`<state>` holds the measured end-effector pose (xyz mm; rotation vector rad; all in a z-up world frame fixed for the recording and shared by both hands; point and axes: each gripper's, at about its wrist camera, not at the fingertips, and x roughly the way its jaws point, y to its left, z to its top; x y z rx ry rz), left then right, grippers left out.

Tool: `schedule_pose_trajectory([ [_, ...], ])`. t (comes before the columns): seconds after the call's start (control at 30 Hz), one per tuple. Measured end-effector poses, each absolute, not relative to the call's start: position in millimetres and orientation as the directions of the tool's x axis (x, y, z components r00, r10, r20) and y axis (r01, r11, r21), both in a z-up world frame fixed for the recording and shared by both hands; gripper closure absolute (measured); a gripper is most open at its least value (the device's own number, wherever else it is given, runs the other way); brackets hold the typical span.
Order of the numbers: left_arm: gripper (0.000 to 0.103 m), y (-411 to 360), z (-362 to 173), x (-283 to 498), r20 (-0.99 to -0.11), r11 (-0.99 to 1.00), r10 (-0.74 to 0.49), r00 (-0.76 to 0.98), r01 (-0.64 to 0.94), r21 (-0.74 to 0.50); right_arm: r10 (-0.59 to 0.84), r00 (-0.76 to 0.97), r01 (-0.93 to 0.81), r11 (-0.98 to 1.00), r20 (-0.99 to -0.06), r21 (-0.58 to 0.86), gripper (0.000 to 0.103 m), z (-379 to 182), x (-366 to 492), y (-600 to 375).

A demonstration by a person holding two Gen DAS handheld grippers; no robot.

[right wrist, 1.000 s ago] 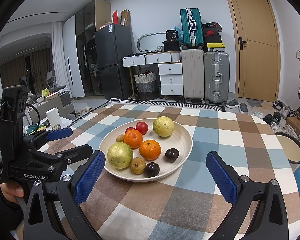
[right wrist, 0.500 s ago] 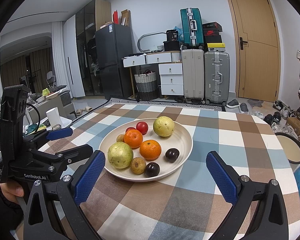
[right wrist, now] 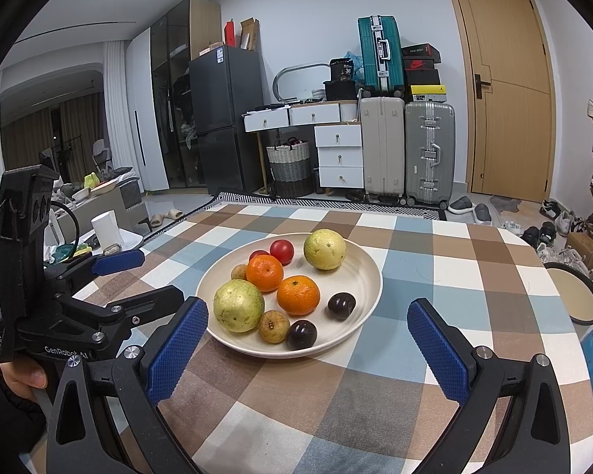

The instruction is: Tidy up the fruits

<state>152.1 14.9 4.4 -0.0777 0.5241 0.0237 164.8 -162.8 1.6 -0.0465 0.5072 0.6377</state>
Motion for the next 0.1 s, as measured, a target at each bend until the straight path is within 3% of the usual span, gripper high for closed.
schedule_pose_trajectory([
  [0.1, 0.000, 15.8, 4.8, 152.1, -0.503, 0.997, 0.005, 0.864, -0.046, -0.068, 0.558, 0.686, -0.580, 0.807, -0.467, 0.111, 0.000, 1.7, 164.7, -162.7],
])
